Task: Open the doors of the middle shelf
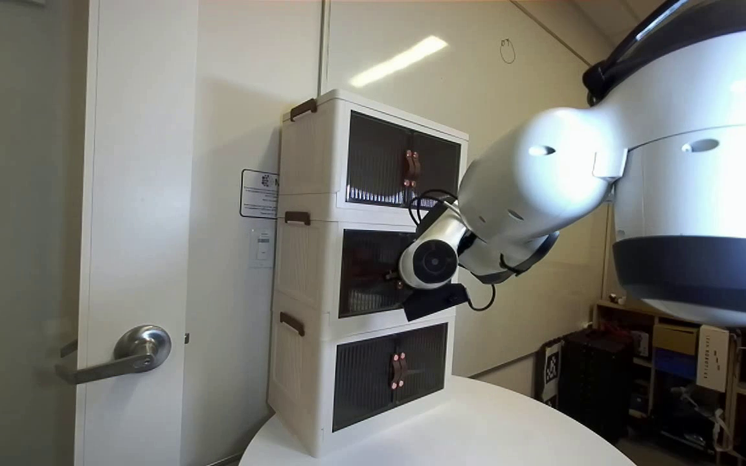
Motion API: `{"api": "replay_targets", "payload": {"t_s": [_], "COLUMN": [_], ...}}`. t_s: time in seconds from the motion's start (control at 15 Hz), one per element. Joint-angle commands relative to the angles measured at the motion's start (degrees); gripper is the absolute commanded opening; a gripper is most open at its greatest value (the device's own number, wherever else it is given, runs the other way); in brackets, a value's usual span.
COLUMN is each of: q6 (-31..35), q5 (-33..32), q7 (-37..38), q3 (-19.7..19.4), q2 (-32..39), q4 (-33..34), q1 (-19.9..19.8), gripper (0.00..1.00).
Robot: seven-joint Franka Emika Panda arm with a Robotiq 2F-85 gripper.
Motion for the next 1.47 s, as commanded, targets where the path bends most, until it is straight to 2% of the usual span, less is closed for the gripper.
{"api": "replay_targets", "payload": {"t_s": [0.0, 0.2, 0.33, 0.53, 0.6, 0.93, 1.4], "q6": [1.7, 1.9, -0.5, -0.3, -0.2, 1.2, 6.3], "q5": [0.3, 0.3, -3.2, -4.7, -5.3, -8.0, -13.8], "q7": [4.4, 6.1, 7.2, 9.0, 9.6, 12.9, 20.3], "q3": [-3.2, -4.2, -2.7, -3.1, -3.3, -3.9, -6.1], "q2": [4.7, 6.0, 3.1, 3.0, 3.0, 3.0, 3.0], "q4": [1.1, 1.1, 2.5, 3.1, 3.2, 2.8, 2.3], "q1": [0.0, 0.2, 0.1, 0.3, 0.4, 1.0, 2.3], "gripper": [0.67, 0.43, 0.27, 0.04, 0.01, 0.00, 0.01]}}
